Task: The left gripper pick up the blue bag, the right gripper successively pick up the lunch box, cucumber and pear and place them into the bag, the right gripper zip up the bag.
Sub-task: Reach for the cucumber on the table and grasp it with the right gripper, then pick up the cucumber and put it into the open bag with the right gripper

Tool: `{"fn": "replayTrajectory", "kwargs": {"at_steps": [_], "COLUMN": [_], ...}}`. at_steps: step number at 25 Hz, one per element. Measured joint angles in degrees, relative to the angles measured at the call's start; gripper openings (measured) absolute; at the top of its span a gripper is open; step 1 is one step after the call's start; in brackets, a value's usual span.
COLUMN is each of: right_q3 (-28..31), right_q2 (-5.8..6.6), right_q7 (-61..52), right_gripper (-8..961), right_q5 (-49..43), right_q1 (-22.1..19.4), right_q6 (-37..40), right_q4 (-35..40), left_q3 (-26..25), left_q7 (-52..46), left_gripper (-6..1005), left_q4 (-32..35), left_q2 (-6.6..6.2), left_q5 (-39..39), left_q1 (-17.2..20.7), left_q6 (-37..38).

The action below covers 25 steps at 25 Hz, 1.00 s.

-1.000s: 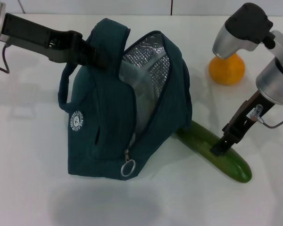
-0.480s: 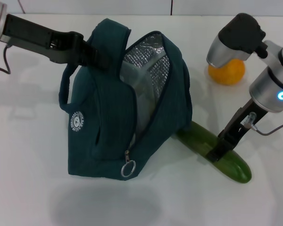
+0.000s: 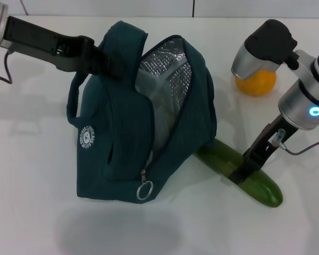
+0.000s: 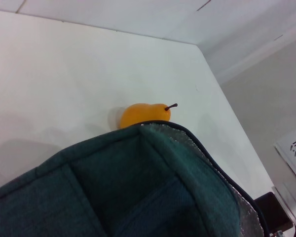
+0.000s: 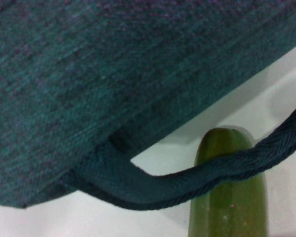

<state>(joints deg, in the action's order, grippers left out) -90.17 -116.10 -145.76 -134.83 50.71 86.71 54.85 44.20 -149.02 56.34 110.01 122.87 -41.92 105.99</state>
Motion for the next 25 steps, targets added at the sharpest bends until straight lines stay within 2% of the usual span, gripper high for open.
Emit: {"fn": "replayTrajectory", "kwargs": {"at_steps": [25], "right_q3": [-1.4], "right_q2": [-0.08], "right_q7": [0.0], "right_gripper": [645], "right_q5": [0.8], "right_q1": [-0.1], "right_q6": [-2.3], "right_q4": [-1.0], "left_q3": [0.1], "left_q7": [0.1], "left_gripper": [44], "left_q4": [0.2], "left_q2": [0.12], "left_q5": [0.1], "left_q1": [0.0], "left_q6": [0.0]}}
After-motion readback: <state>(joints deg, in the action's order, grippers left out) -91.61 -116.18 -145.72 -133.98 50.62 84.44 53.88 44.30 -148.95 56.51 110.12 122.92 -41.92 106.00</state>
